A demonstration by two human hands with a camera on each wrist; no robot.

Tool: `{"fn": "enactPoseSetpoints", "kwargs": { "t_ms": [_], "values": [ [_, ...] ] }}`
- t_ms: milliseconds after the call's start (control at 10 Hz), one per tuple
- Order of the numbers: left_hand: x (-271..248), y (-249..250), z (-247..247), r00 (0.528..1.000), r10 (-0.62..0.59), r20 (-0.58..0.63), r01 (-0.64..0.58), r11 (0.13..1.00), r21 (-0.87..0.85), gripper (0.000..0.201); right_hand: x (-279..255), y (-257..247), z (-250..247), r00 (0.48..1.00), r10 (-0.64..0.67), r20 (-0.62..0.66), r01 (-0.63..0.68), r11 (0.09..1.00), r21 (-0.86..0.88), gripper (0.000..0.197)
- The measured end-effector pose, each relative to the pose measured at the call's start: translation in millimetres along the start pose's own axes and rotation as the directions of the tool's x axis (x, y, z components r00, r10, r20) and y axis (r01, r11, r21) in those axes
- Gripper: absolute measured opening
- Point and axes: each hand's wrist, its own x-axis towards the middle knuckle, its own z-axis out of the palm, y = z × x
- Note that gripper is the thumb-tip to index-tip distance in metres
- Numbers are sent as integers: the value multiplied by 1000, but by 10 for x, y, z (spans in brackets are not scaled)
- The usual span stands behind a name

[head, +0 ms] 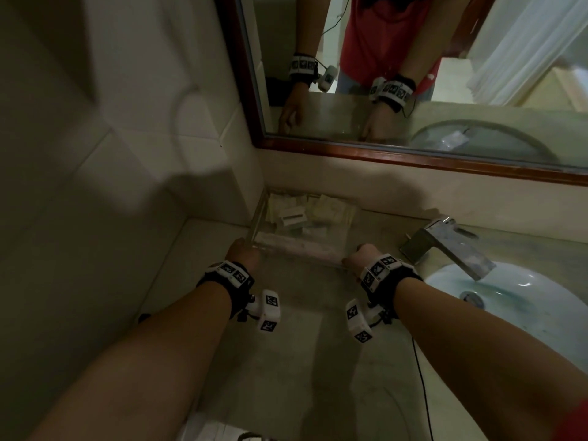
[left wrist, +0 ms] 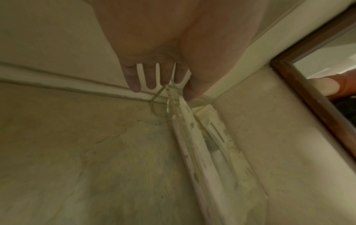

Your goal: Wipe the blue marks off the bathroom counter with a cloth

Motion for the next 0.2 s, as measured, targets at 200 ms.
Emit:
{"fn": "enactPoseSetpoints", "kwargs": {
  "t_ms": [200],
  "values": [
    [-99, 61, -18, 998, 55, -15, -54, 997, 54, 42, -71, -24, -51, 1000, -22, -16, 23, 996, 85, 40]
  ]
}}
